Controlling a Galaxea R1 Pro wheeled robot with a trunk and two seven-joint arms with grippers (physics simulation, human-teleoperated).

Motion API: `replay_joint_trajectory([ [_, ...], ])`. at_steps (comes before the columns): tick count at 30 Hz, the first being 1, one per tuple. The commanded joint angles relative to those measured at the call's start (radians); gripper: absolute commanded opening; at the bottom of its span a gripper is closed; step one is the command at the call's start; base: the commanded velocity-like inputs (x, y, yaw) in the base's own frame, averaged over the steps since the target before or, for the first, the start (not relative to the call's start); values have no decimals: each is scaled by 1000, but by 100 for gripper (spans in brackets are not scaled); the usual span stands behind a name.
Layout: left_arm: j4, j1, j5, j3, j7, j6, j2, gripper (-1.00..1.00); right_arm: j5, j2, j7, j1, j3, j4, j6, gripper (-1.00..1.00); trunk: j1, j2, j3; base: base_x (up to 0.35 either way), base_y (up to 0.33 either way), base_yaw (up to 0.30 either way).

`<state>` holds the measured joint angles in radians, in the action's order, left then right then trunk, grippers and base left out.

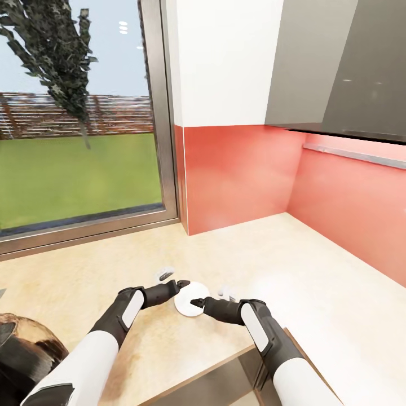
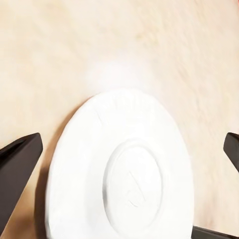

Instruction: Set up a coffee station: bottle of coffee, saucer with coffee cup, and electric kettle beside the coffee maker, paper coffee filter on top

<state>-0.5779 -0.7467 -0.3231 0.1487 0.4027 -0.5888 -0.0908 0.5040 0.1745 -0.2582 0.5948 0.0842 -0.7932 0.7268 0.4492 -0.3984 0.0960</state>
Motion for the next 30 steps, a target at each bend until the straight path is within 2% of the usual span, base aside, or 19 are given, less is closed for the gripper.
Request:
replay_joint_trajectory([
  [1, 1, 0, 4, 5, -1, -11, -2, 100, -12, 0, -1, 0, 0, 0, 5, 100, 1, -2, 3, 0, 0, 0],
  [7, 1, 0, -54, 3, -1, -12, -3, 100, -12, 0, -1, 0, 0, 1, 5, 100, 1, -2, 3, 0, 0, 0],
  [10, 1, 0, -65, 2, -1, -12, -3, 100, -12, 0, -1, 0, 0, 1, 5, 100, 1, -2, 3, 0, 0, 0],
  [25, 2, 0, -70, 0, 1, -23, -5, 100, -12, 0, -1, 0, 0, 1, 5, 100, 1, -2, 3, 0, 0, 0],
  [30, 3, 0, -70, 0, 6, -33, -19, 100, -11, 0, -1, 0, 0, 1, 5, 100, 1, -2, 3, 0, 0, 0],
])
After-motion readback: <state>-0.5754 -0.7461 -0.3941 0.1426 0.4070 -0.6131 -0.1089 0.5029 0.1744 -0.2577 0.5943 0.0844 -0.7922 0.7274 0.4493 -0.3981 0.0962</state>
